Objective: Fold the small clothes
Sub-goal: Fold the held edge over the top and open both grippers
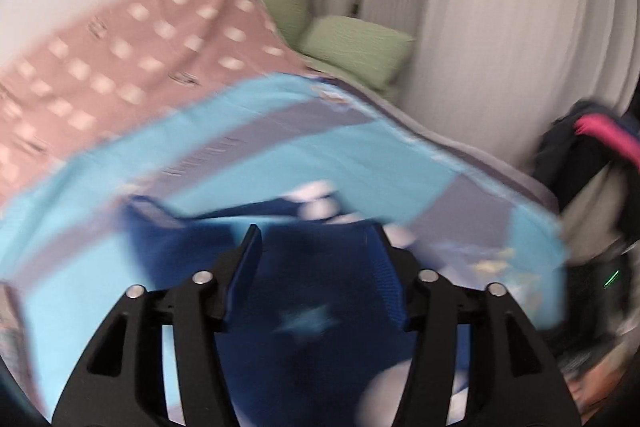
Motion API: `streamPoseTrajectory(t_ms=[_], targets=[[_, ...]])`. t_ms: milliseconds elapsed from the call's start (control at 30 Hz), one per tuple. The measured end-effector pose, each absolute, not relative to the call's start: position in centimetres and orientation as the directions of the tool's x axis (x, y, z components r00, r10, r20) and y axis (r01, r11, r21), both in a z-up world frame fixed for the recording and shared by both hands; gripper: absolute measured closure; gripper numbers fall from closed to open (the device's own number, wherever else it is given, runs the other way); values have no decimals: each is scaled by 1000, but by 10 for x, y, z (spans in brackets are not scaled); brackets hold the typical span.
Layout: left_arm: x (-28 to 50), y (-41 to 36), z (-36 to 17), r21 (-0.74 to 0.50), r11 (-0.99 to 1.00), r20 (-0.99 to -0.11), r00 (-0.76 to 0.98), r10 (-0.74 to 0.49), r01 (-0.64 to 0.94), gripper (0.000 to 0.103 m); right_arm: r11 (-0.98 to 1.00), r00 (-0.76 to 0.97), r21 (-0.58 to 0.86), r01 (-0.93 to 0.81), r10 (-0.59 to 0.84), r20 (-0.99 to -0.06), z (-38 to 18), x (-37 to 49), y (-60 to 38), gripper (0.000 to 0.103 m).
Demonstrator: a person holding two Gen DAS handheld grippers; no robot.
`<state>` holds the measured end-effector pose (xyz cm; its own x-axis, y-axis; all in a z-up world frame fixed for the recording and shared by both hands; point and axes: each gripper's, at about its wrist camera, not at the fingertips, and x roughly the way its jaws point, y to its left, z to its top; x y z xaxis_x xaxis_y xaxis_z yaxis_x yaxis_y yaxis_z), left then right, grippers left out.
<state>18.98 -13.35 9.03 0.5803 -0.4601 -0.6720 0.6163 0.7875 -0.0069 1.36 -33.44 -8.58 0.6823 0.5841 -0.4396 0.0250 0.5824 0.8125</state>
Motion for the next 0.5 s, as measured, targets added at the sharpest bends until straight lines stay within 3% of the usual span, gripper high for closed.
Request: streamPoseTrajectory(t_ms=[133, 233, 367, 433, 500], targets=[[189, -119, 51, 112, 781, -755, 563, -335, 614, 47, 604, 700, 797, 11, 565, -438, -87, 5, -340, 52], [174, -132, 33, 207, 759, -739, 607, -292, 618, 55, 667, 725, 744, 21, 502, -471, -73, -2, -340, 46], [169, -153, 30, 197, 716, -749, 574, -331, 670, 57, 789, 825, 614, 16, 337, -454, -22, -25, -351, 46], [171, -166, 21, 225, 695, -759, 570, -314, 683, 57, 813, 850, 582, -19, 320, -418, -4, -30, -352, 47], [172, -172, 16, 213, 692, -766, 558, -319, 689, 57, 817, 849, 572, -75, 353, -392, 8, -27, -345, 55]])
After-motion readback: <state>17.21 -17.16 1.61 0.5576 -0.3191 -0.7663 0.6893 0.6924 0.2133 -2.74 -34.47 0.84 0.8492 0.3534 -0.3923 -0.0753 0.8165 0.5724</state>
